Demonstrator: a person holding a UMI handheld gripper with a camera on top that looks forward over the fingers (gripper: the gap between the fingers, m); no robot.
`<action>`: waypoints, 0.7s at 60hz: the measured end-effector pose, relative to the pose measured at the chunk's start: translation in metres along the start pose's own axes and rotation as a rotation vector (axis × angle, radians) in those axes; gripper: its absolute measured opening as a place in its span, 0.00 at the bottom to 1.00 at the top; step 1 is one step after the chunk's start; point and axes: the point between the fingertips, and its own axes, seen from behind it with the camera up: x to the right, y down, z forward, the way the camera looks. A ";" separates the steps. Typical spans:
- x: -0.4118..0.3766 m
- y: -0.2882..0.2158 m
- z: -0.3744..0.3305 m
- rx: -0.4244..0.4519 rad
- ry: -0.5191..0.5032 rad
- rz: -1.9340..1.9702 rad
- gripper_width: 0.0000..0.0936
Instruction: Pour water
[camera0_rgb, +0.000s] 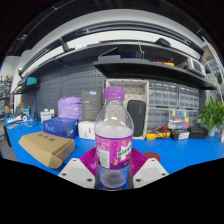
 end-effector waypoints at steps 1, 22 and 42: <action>0.000 0.000 0.000 0.002 -0.003 -0.005 0.41; 0.019 -0.006 0.001 -0.020 0.002 -0.135 0.38; 0.105 -0.015 0.060 -0.145 0.093 -0.859 0.38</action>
